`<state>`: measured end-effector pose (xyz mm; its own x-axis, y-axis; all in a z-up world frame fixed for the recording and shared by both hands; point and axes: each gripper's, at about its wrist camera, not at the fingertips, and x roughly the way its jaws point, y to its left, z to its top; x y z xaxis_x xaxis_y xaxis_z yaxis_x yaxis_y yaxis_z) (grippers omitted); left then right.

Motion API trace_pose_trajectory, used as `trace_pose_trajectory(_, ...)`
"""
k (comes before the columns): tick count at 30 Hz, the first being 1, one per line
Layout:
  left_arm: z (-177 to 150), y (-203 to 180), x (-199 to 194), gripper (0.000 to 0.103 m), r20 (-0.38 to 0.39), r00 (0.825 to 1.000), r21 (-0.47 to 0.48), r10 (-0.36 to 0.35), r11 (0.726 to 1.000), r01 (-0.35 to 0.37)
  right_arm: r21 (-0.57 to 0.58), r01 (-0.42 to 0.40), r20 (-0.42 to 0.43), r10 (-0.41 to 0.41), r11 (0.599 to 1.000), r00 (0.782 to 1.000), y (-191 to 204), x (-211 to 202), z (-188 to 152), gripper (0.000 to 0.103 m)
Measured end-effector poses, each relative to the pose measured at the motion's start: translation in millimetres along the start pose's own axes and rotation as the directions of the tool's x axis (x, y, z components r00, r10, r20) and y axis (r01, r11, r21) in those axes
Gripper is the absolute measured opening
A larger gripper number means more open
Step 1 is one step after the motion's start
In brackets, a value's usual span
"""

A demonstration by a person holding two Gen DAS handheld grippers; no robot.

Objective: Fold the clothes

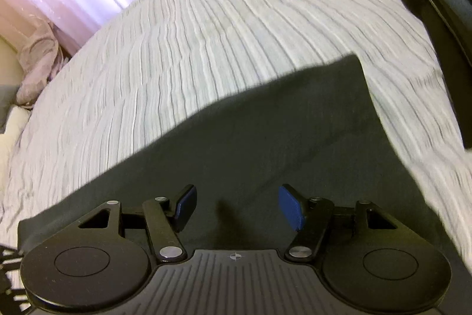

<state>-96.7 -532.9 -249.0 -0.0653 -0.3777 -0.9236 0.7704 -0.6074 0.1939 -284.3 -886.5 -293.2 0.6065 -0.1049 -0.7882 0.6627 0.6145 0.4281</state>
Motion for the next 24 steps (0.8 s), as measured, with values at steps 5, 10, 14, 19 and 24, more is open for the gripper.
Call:
trace_pose_trajectory(5, 8.8, -1.2, 14.1, 0.006, -0.043, 0.999, -0.025, 0.012, 1.0, -0.013, -0.011, 0.008, 0.02, -0.008, 1.0, 1.0, -7.7, 26.7, 21.2, 0.065)
trace_pose_trajectory(10, 9.2, -12.7, 6.7, 0.009, -0.103, 0.994, -0.105, 0.031, 0.994, -0.041, 0.024, 0.037, 0.087, -0.039, 0.999, 0.995, -12.7, 30.0, 34.4, 0.065)
trace_pose_trajectory(14, -4.5, -24.9, -16.2, 0.014, -0.16, 0.986, -0.245, 0.045, 0.966, -0.084, 0.01, 0.049, 0.095, -0.05, 0.999, 0.994, 8.8, 6.4, 17.4, 0.065)
trace_pose_trajectory(19, -32.2, -53.1, -52.6, 0.031, -0.283, 0.958, -0.487, 0.053, 0.852, -0.191, 0.009, 0.0, 0.031, 0.0, 1.0, 1.0, 28.6, -32.0, -30.6, 0.066)
trace_pose_trajectory(24, -73.3, -92.6, -97.9, 0.047, -0.373, 0.927, -0.636, 0.042, 0.715, -0.288, -0.001, -0.001, -0.071, 0.0, 1.0, 0.997, 44.4, -69.0, -83.9, 0.1)
